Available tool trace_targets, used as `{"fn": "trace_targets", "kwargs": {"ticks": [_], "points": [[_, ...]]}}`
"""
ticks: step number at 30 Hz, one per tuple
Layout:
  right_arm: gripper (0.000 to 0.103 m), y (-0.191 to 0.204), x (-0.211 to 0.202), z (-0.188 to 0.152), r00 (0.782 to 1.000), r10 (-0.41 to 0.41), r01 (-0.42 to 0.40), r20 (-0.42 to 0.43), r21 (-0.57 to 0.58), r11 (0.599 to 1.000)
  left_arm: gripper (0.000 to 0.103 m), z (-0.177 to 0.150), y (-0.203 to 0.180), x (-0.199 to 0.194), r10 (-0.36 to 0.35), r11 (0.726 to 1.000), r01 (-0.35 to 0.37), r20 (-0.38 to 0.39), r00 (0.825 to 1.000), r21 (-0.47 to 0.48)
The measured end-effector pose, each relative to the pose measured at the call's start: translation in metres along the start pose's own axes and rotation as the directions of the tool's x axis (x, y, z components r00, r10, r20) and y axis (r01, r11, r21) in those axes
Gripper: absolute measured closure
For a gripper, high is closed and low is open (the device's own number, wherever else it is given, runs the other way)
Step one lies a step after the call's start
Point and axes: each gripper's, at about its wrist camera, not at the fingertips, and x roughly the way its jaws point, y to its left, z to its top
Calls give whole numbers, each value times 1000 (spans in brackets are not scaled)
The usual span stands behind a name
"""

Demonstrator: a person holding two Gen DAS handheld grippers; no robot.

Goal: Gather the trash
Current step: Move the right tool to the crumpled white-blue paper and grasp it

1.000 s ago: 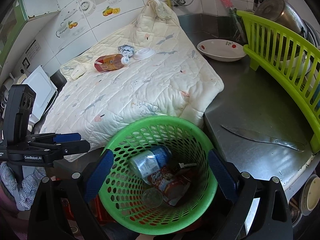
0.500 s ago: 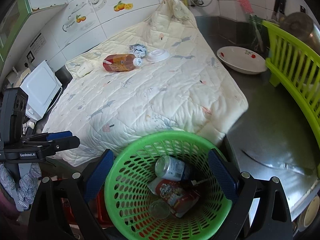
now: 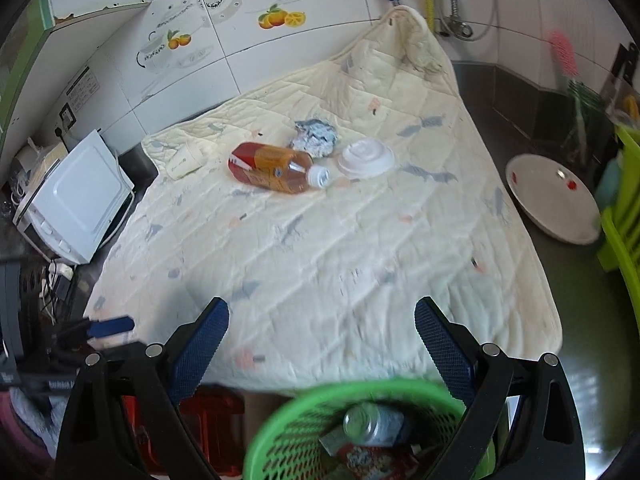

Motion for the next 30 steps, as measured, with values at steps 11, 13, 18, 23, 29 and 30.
{"fn": "trace_targets", "kwargs": {"ticks": [11, 13, 18, 23, 29, 30], "points": [[17, 29, 101, 116, 998, 35, -35, -49, -3, 999, 28, 24, 47, 6, 28, 999, -28, 8, 1000, 28], [17, 33, 122, 134, 997, 32, -32, -65, -1, 999, 28, 28, 53, 7, 38, 998, -39, 12, 999, 43], [18, 36, 171, 170, 994, 24, -22, -105, 18, 1000, 28, 36, 67, 12, 49, 996, -49, 8, 999, 71], [18, 33, 217, 200, 990, -7, 13, -144, 40, 999, 28, 40, 79, 15, 58, 994, -58, 6, 998, 93], [18, 22, 265, 221, 978, -38, 56, -203, 81, 995, 28, 46, 88, 17, 56, 991, -57, 6, 998, 124], [19, 19, 272, 223, 976, -36, 56, -213, 92, 994, 28, 47, 90, 18, 54, 990, -55, 5, 999, 127]]}}
